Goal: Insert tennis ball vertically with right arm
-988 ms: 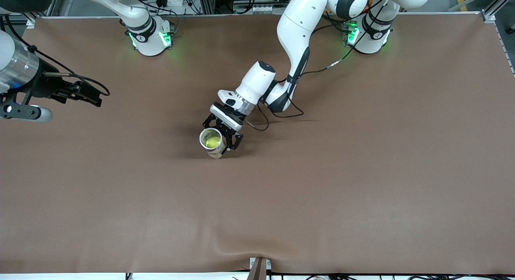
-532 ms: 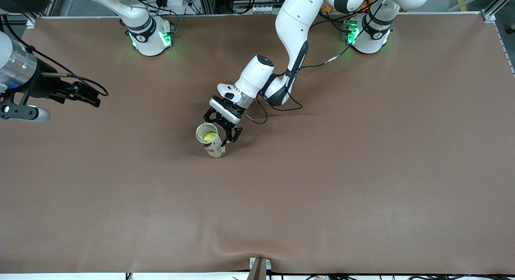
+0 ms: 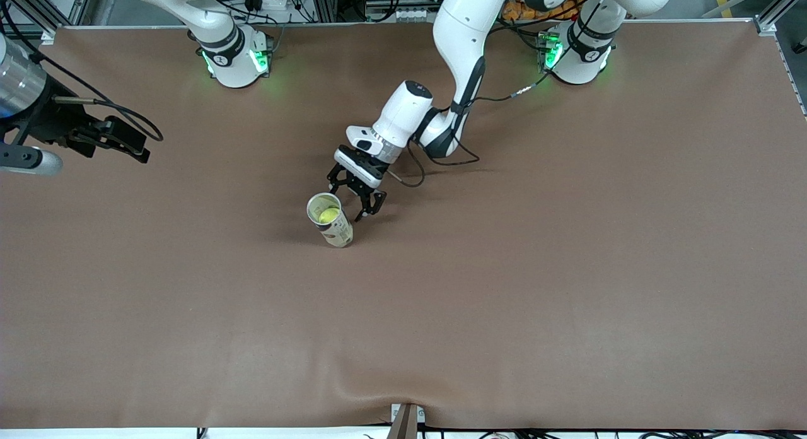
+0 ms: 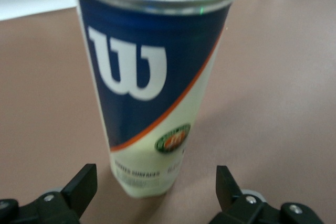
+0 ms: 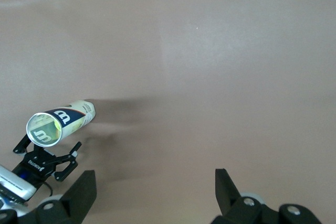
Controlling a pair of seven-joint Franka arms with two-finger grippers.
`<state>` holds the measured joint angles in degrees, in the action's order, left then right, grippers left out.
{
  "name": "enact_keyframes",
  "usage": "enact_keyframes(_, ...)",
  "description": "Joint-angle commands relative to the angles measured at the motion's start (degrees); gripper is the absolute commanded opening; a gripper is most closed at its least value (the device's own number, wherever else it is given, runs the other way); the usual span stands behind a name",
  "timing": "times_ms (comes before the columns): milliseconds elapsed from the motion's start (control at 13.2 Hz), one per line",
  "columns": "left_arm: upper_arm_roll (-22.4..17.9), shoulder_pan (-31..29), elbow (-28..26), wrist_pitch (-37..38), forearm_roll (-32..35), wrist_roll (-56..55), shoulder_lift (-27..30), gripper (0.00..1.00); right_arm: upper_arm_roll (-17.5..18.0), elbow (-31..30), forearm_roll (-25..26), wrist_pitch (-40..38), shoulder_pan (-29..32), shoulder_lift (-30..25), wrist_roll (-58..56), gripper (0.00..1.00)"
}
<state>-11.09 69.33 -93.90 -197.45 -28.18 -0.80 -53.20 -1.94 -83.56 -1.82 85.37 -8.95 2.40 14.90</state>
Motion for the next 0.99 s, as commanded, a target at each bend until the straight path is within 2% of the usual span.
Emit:
enact_keyframes(0, -0.60, 1.77, -11.10, 8.01, -1.35, 1.15, 10.98, 1.00, -3.51, -5.21, 0.51, 2.08, -3.19, -3.89, -0.84, 1.00)
enact_keyframes(228, -1.83, 1.51, -16.92, 20.65, -1.27, 1.15, 20.30, 1.00, -3.51, -4.94, 0.51, 1.99, -3.10, -3.45, -0.93, 1.00)
enact_keyframes(380, -5.07, 1.42, -16.76, 29.97, -0.92, 1.24, 23.48, 1.00, -3.60, -3.19, 0.51, 1.55, -3.19, -2.49, -1.10, 1.00)
enact_keyframes(532, -9.46, 1.42, -14.40, 39.81, 1.44, 1.68, 25.07, 1.00, -3.60, -3.10, 0.51, 1.55, -3.18, -2.31, -1.19, 1.00)
enact_keyframes(684, -13.94, 0.99, -9.49, 51.93, 8.02, 2.03, 25.34, 1.00, -3.60, -3.01, 1.55, 1.55, -3.10, -2.31, -1.89, 1.00)
enact_keyframes(912, -14.84, -4.88, -3.50, 63.90, 9.19, 8.50, 25.08, 1.00, -3.69, -2.48, 5.24, 1.73, -2.83, -2.31, -8.37, 1.00)
